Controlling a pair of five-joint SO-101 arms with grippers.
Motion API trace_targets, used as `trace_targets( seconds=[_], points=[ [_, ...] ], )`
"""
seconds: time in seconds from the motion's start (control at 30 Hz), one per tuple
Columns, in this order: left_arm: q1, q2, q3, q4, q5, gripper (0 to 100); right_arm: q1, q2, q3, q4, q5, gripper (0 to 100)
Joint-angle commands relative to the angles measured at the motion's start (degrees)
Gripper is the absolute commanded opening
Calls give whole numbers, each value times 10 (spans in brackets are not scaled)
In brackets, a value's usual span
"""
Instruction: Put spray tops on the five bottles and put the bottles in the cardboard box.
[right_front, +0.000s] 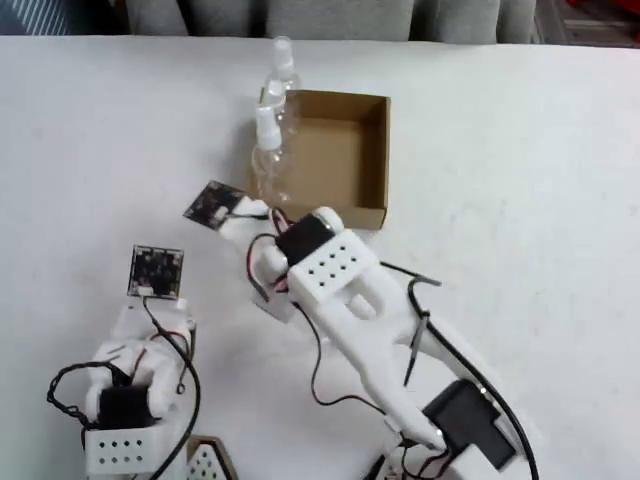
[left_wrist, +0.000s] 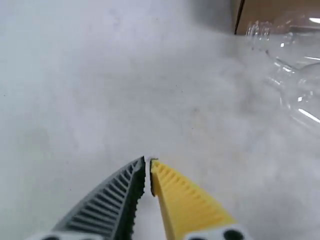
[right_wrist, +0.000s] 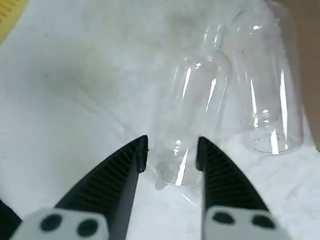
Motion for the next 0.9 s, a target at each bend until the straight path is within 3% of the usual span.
trace_targets(
  seconds=[0.0, 0.37, 0.87],
  points=[
    [-5, -10, -3, -1, -7, 27, -4, 22, -50, -9, 4, 180],
    [-5, -11, -3, -2, -7, 27, 5, 145, -131, -23, 6, 268],
    [-5, -11, -3, -3, -7, 27, 11, 235, -135, -78, 6, 265]
  ],
)
